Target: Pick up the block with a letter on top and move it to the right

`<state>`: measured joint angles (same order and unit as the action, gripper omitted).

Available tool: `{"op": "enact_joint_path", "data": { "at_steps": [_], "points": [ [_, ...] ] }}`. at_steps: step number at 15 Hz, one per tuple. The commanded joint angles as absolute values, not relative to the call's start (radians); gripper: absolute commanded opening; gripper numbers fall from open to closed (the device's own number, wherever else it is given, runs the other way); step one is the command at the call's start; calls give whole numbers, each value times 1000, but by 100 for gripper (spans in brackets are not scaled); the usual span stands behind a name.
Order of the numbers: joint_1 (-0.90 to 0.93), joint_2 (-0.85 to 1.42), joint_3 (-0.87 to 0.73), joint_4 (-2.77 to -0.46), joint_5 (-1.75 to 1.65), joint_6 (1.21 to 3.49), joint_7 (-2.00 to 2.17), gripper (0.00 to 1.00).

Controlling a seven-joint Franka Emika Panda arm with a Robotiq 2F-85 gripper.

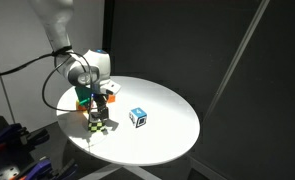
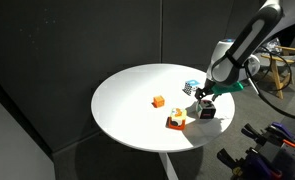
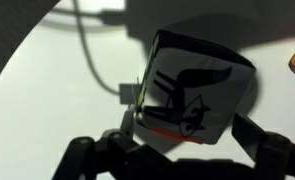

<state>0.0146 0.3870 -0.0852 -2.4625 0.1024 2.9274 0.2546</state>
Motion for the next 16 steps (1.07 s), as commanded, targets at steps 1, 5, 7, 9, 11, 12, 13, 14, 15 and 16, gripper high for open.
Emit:
{"op": "enact_joint_path", "data": {
  "at_steps": [1, 5, 7, 9, 11, 12, 13, 14, 15, 16],
  "points": [
    [30, 426, -109, -2432, 107, 2938, 275, 100],
    [39, 442, -120, -2424, 106, 2932, 279, 100],
    [47, 445, -127, -2423, 103, 2935, 280, 75],
    [50, 440, -127, -2424, 103, 2935, 277, 59],
    [48, 425, -122, -2430, 105, 2931, 269, 45],
    [47, 412, -120, -2436, 104, 2924, 265, 38],
    [50, 395, -124, -2444, 98, 2918, 262, 31],
    [54, 382, -129, -2449, 92, 2910, 260, 26],
    [63, 364, -141, -2459, 80, 2904, 262, 19],
    [66, 343, -147, -2467, 73, 2893, 260, 14]
  ]
}}
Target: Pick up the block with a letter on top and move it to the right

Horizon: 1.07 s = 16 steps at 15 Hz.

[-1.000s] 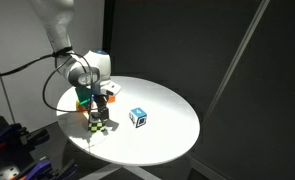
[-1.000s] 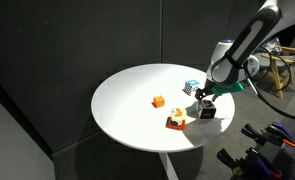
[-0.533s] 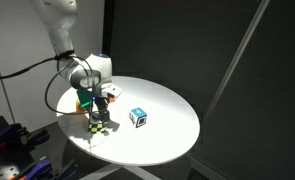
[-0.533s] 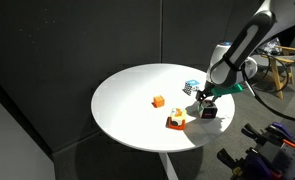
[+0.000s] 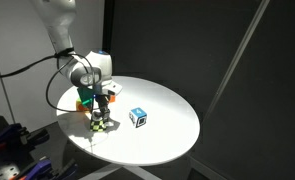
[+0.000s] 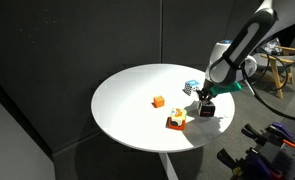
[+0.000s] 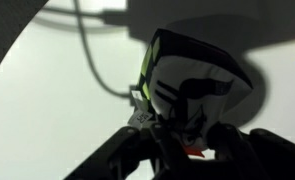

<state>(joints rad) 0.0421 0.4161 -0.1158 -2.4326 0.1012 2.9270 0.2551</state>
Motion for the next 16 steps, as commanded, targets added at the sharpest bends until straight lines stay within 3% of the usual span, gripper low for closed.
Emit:
{"op": "enact_joint_path", "data": {
  "at_steps": [1, 3, 16],
  "points": [
    [69, 324, -154, -2472, 65, 2877, 258, 13],
    [68, 279, -163, -2479, 47, 2836, 252, 7],
    [-80, 115, -176, -2434, 28, 2682, 222, 7]
  ]
}}
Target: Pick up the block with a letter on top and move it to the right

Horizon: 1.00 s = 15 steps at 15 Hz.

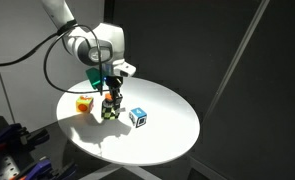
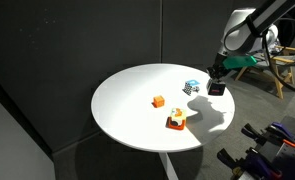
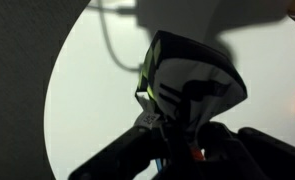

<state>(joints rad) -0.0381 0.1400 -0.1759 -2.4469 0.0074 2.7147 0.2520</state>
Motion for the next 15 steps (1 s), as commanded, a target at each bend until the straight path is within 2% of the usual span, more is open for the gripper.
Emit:
{"op": "enact_joint_path", "data": {
  "at_steps": [1, 15],
  "points": [
    [-96, 117, -179, -2426, 34, 2681, 216, 7],
    [-237, 316, -158, -2234, 272, 2701, 80, 7]
  ]
}}
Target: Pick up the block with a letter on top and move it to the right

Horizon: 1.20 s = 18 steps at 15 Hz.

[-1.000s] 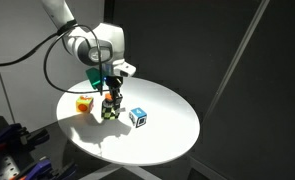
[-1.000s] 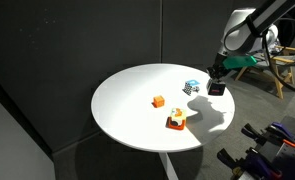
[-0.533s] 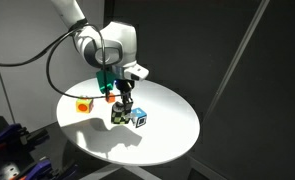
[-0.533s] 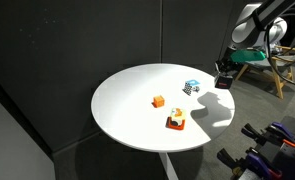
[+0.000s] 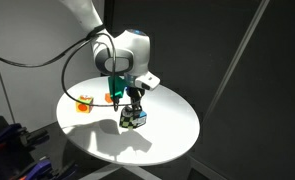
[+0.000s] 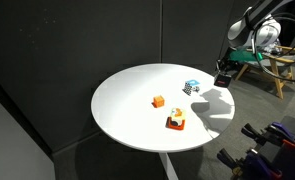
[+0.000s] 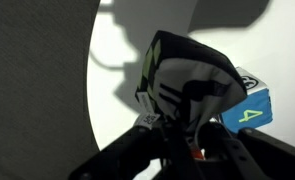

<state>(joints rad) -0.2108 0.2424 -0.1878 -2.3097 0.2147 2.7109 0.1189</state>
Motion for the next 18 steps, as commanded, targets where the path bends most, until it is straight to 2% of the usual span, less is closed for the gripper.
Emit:
{"op": "enact_joint_path", "data": {
  "at_steps": [1, 8, 18],
  "points": [
    [-238, 341, -152, -2217, 279, 2706, 78, 7],
    [-217, 481, -152, -2139, 251, 2756, 140, 7],
    [-139, 546, -258, -2135, 315, 2832, 556, 7]
  ]
}}
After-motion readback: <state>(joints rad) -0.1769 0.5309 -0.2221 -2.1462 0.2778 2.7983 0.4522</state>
